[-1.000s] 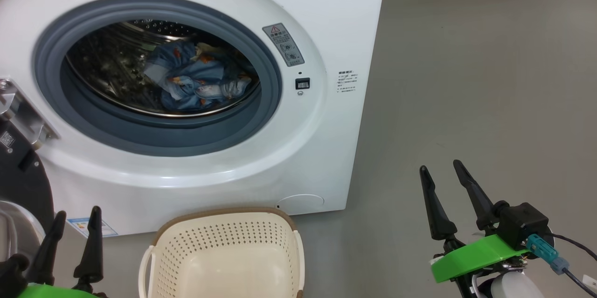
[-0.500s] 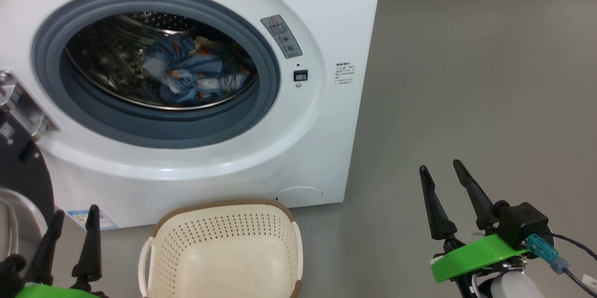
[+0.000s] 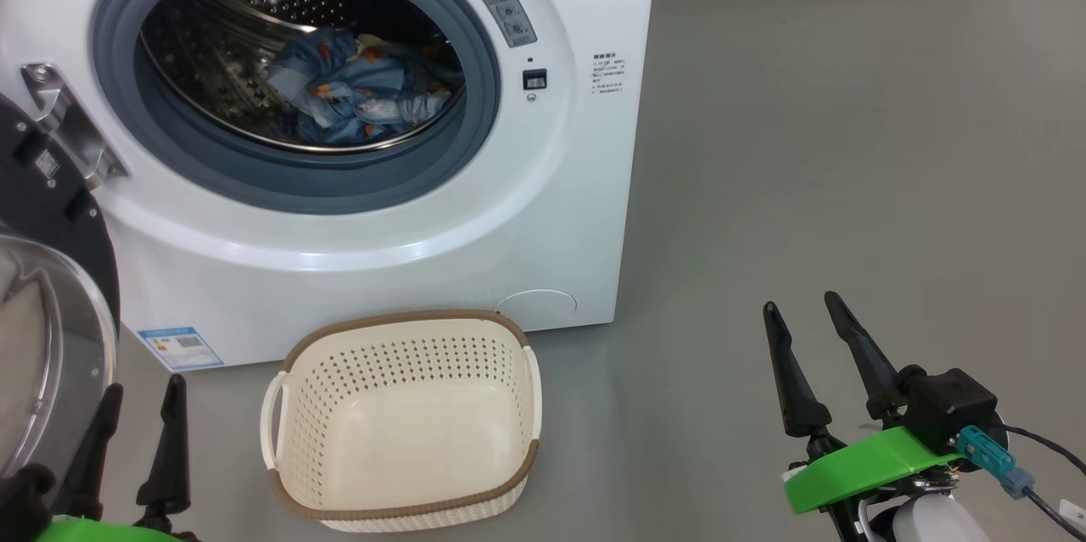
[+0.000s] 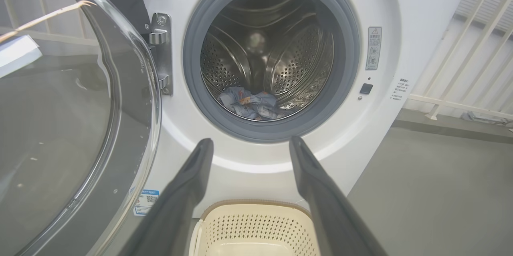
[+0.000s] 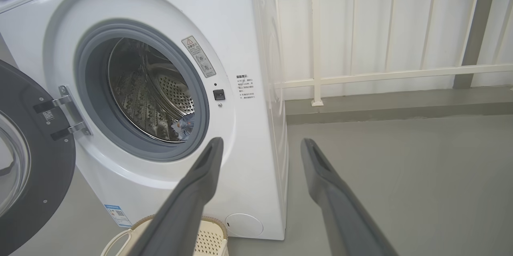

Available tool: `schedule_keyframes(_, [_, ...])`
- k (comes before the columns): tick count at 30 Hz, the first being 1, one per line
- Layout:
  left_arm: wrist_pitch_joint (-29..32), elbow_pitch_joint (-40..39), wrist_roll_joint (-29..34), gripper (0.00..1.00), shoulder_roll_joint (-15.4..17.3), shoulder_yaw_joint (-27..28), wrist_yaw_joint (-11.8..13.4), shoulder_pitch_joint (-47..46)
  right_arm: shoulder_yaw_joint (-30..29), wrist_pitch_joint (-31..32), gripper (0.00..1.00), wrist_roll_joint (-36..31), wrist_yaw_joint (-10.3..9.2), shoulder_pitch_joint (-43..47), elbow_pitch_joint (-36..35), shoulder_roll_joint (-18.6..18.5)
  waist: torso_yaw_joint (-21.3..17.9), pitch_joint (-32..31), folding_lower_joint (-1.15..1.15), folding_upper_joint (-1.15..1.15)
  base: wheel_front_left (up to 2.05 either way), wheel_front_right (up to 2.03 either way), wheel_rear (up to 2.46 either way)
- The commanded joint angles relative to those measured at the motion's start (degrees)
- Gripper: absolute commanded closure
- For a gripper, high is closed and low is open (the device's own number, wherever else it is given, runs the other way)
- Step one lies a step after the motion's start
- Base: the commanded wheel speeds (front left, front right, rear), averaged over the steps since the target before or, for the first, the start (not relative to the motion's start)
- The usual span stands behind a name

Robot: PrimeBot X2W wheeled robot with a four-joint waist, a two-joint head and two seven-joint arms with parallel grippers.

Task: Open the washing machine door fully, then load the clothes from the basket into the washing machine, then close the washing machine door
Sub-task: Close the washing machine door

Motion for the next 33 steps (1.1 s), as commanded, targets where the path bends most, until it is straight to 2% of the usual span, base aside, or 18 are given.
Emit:
schedule_keyframes(1, [-0.4,-0.7,0.9,0.00,1.4,2.4,-0.1,-2.5,1.0,-0.5,0.00,0.2,0.26,-1.3,-1.1,-0.3,0.0,-0.3,0.00,0.00,-0.55,0.55,0.00])
schedule_keyframes(21, [-0.4,-0.3,2.1,0.00,0.6,1.9,0.0,-2.3,1.3,-0.5,0.00,-0.1,0.26,-1.1,-0.2,-0.3,0.3,-1.1,0.00,0.00,-0.04,0.04,0.00])
schedule_keyframes(33, [-0.4,0.4,2.8,0.00,0.8,1.1,0.5,-3.0,2.1,-0.5,0.00,-0.2,0.26,-1.0,0.6,-0.3,3.0,-1.1,0.00,0.00,0.00,0.00,0.00])
